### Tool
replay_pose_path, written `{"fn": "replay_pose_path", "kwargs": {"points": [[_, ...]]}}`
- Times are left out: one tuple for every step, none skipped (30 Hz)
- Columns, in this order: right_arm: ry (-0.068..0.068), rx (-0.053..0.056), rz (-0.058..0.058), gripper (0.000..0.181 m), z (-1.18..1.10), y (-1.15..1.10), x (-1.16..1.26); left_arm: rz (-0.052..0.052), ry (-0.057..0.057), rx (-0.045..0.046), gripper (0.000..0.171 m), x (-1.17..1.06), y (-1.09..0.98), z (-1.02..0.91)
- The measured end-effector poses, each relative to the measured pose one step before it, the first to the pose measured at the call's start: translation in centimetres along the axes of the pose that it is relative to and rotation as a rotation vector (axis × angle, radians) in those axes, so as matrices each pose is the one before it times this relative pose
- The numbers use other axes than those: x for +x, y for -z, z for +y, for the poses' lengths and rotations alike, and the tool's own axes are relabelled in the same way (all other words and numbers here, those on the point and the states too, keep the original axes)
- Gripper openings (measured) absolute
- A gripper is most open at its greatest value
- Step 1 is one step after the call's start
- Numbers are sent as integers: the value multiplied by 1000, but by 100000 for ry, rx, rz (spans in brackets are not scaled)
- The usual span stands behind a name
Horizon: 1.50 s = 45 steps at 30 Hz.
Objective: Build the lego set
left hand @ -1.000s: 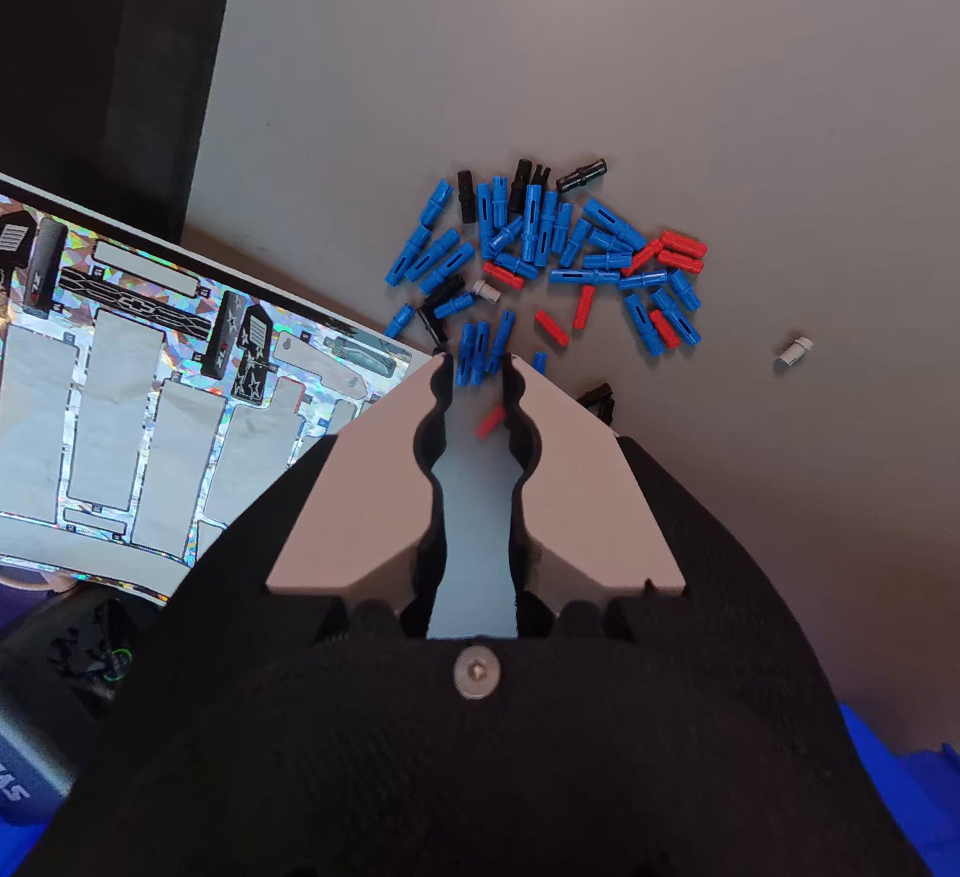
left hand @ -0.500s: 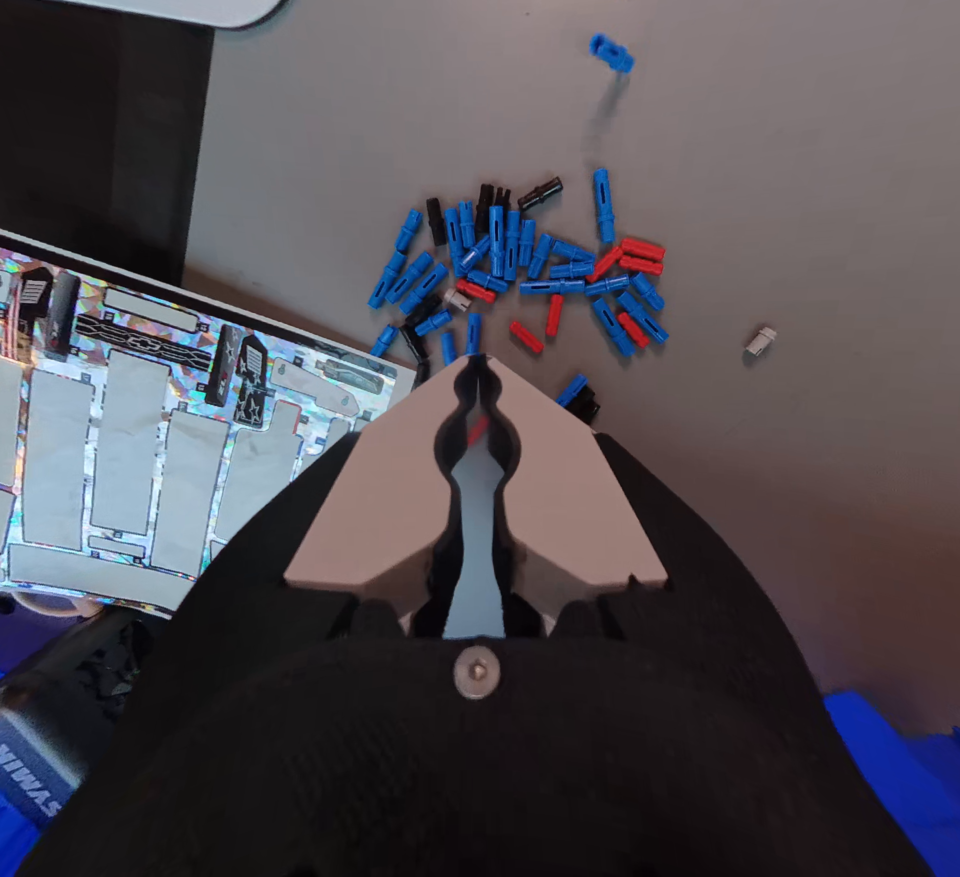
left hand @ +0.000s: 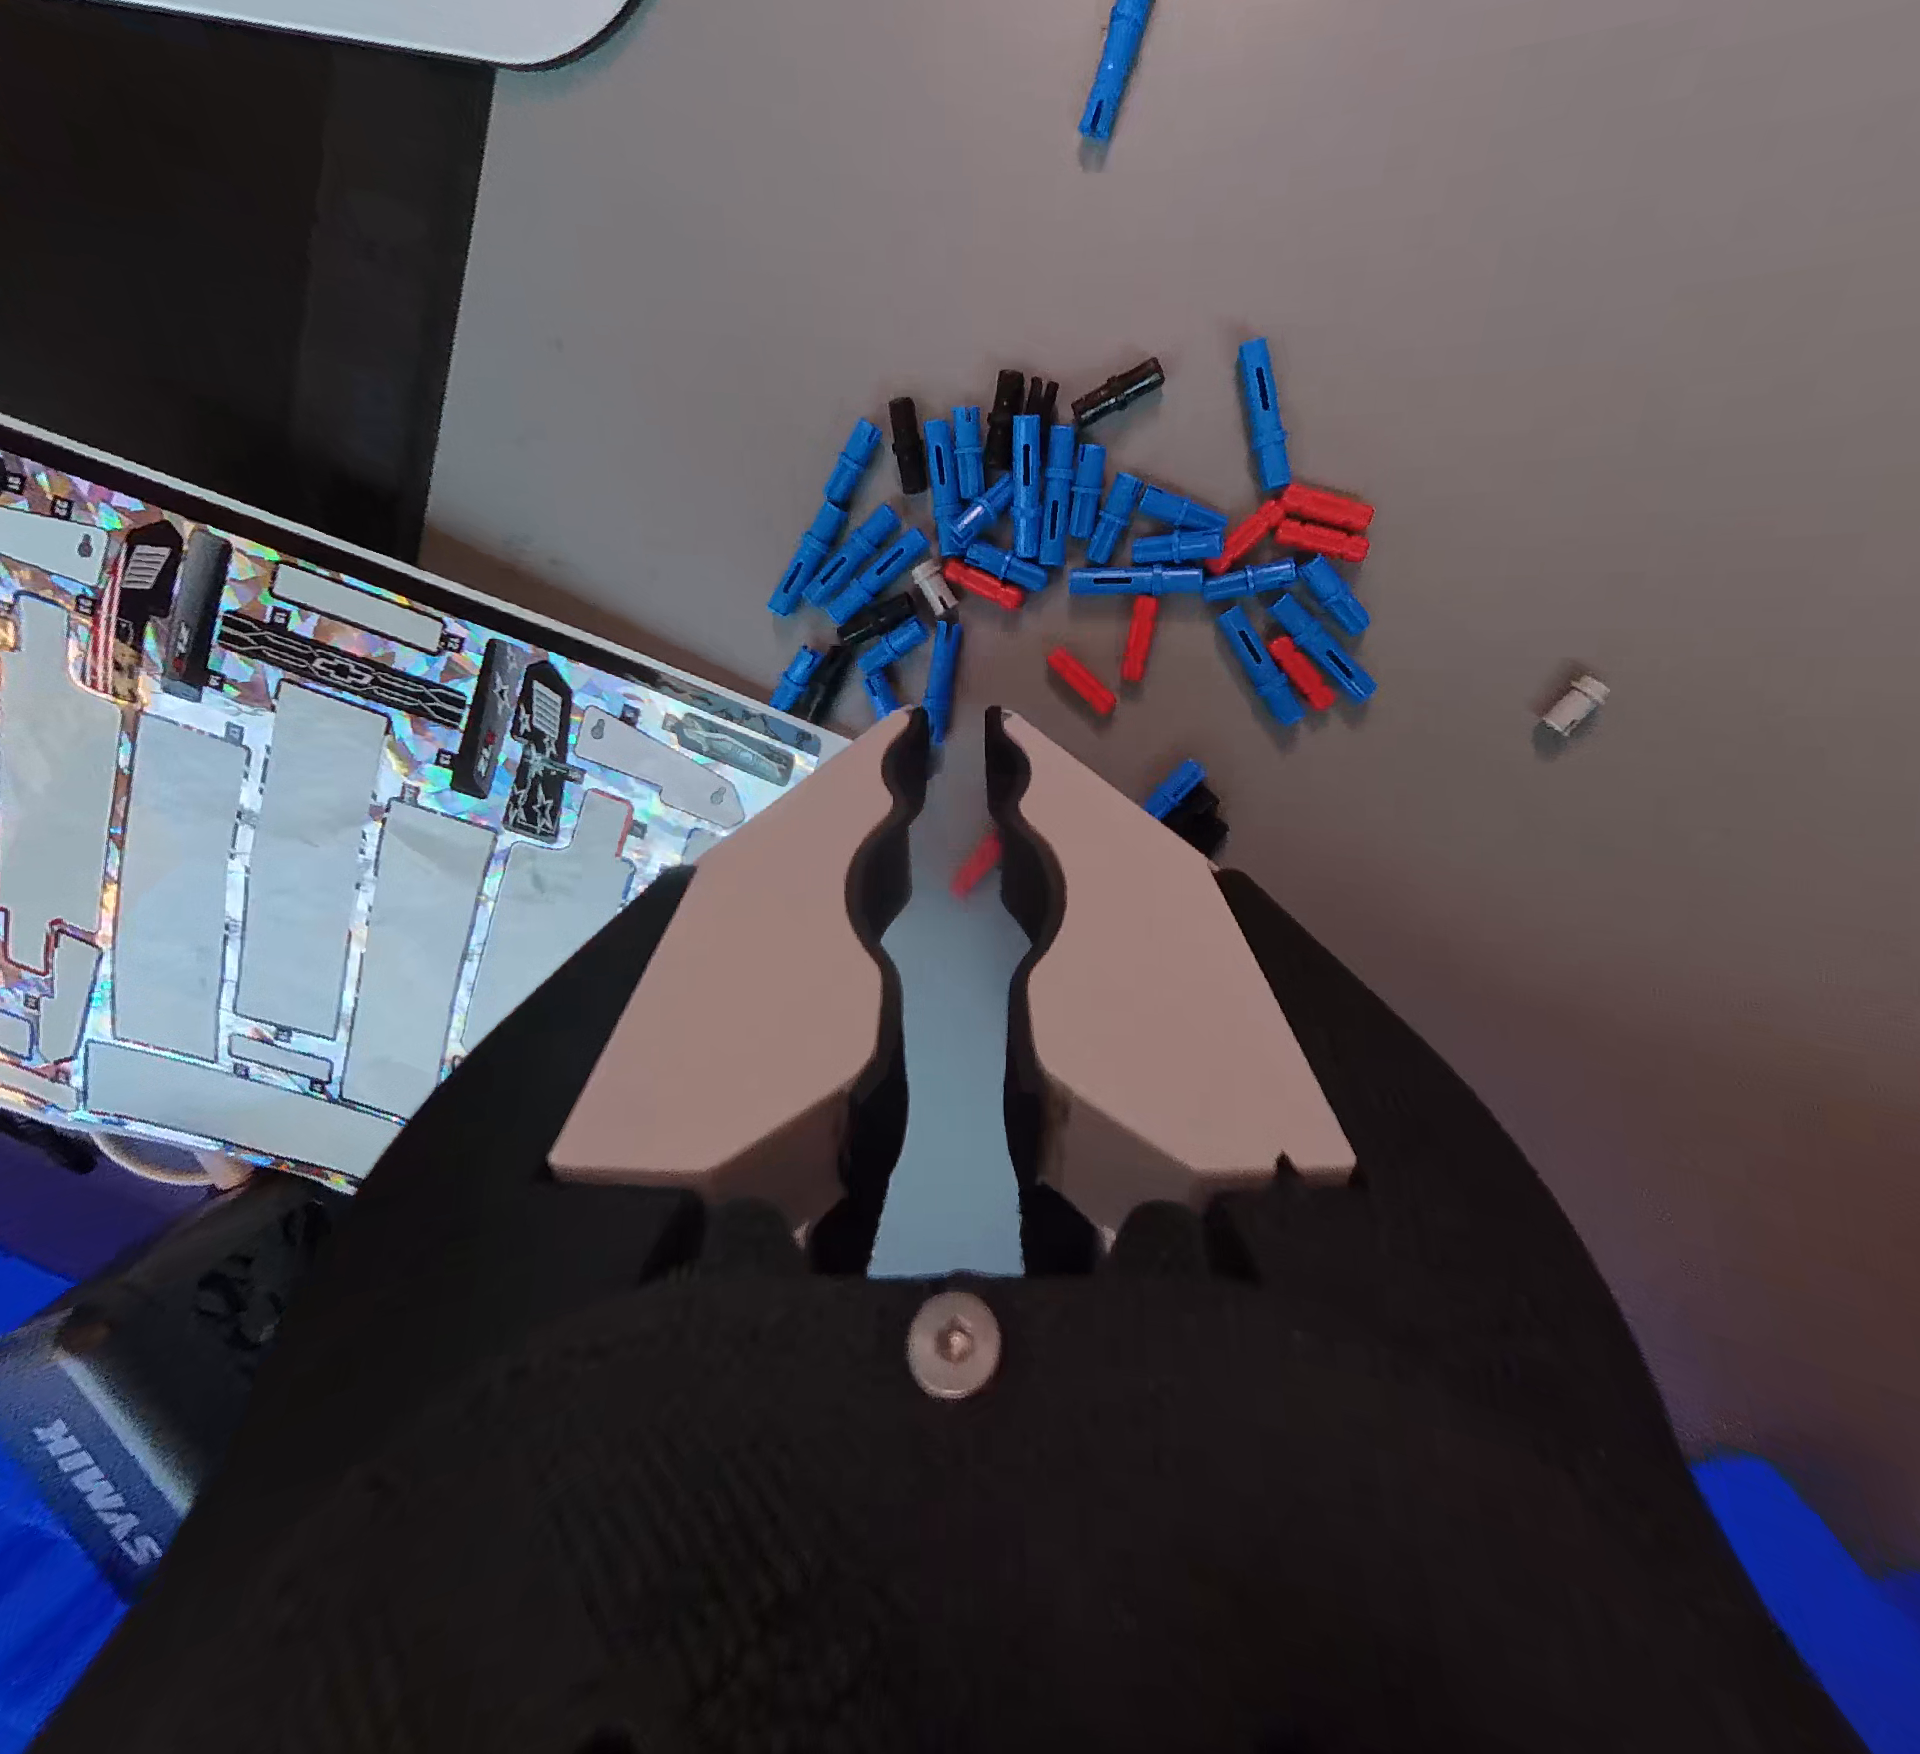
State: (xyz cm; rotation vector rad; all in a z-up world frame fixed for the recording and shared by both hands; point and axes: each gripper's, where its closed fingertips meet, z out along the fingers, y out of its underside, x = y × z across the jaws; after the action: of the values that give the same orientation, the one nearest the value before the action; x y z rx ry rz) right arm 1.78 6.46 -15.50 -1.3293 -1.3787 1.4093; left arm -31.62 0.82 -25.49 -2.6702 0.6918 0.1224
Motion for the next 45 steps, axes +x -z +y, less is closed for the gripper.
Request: {"fn": "replay_pose_path", "kwargs": {"points": [[135,-88,100,6,15,2,4,-518,-346,-258,8,-196,-158,-160],[69,-94,115,6,23,5,23,65,-224,-290,9,-142,-147,-139],[20,-53,57,6,16,5,21,1022,-2,-372,8,11,-136,-120],[-22,-22,42,6,12,14,24,1925,57,-684,7,174,-164,-35],[-34,-42,11,6,3,7,19,1699,182,-1562,7,162,-224,119],[-23,-69,-12,6,15,-2,20,1420,505,244,5,127,-111,-118],[-16,-71,-14,6,17,8,18,594,682,-130,4,-5,-40,-80],[-47,-99,-91,6,29,-1,9,706,758,-557,4,18,-11,3],[-100,-134,-136,6,32,-20,-8,615,978,-452,4,31,-4,25],[-64,-139,-171,6,36,-12,-21,1672,688,-514,4,215,19,31],[14,-120,-160,6,26,-16,-35,1021,-425,-552,4,184,18,22],[164,-39,-129,6,-10,-13,-47,-1192,-1285,-240,3,-6,5,-6],[304,91,-153,6,-39,15,-70,-1580,-695,-550,3,-6,16,20],[364,171,-103,6,-67,19,-74,-1507,-888,-821,3,51,66,121],[351,215,-23,6,-72,26,-66,-1971,-1087,262,3,30,231,-7],[308,224,-12,6,-74,39,-50,-1773,-503,1835,4,126,575,-308],[188,193,-38,6,-66,25,-37,42,378,3956,3,547,922,-804],[94,216,-61,6,-51,35,-26,1926,479,5007,3,1132,1091,-1218],[0,190,-61,6,-43,8,-16,2866,-541,4987,3,1745,1021,-1437],[-76,40,-100,6,13,-15,-14,4282,-1590,4388,3,2450,708,-1499],[-127,-259,-125,6,84,-66,-1,5503,-1952,3743,3,3053,181,-1422],[-157,-587,-64,6,161,-120,6,6058,-2279,2582,3,3399,-451,-1147],[307,-1230,16,6,270,-197,18,4988,-2644,1543,3,3334,-1051,-800],[1622,-2369,332,6,397,-324,76,3282,-2634,1704,4,3004,-1434,-643],[2954,-4074,517,7,496,-475,155,2530,-2435,2526,4,2697,-1542,-620],[3858,-6278,-221,9,584,-656,139,2124,-1964,3096,4,2285,-1443,-611],[3961,-7008,-859,12,439,-770,147,-551,-652,2883,4,1445,-1246,-515],[3666,-5541,-785,15,-7,-810,214,-475,-331,2034,4,1107,-1012,-360],[4158,-4077,-1402,16,-448,-864,233,111,-412,694,3,945,-773,-170],[4516,-4373,-1806,19,-613,-999,327,-1031,-838,-365,3,589,-577,-9],[4710,-4121,-702,22,-804,-1141,664,-820,-812,-637,3,410,-406,62],[4869,-4004,-1326,25,-891,-1305,709,-583,172,-429,4,250,-300,102],[4364,-4648,-2264,28,-797,-1498,731,-693,809,455,4,114,-167,42],[3994,-4651,-902,30,-697,-1641,1078,377,1086,1057,4,177,-20,-19],[3730,-4740,-311,32,-515,-1805,1270,-74,1266,573,5,84,47,40],[2755,-4827,-1380,34,-380,-1934,1142,-525,551,39,12,19,113,120],[1232,-3563,-1699,35,-484,-1933,1015,-744,149,28,20,3,259,95],[312,-2924,-2284,35,-505,-1844,783,-634,344,1741,23,-50,570,-165],[378,-3108,-3032,35,-408,-1705,494,-909,1549,3425,24,-258,965,-434],[535,-3938,-1617,34,-167,-1540,574,-2304,2651,3616,24,-689,1361,-527],[1154,-4607,-648,32,87,-1382,583,-4761,2665,3611,23,-1282,1724,-557],[769,-4304,-982,30,212,-1208,399,-6895,2412,2614,21,-1891,1958,-432],[68,-3295,-1345,27,160,-980,208,-9077,2541,776,20,-2581,1991,-191],[329,-2340,-1440,22,120,-711,27,-9889,2483,-609,18,-3094,1833,21],[-618,2178,-1782,10,-556,-174,-119,-8951,3212,-792,18,-3303,1463,91]]}}
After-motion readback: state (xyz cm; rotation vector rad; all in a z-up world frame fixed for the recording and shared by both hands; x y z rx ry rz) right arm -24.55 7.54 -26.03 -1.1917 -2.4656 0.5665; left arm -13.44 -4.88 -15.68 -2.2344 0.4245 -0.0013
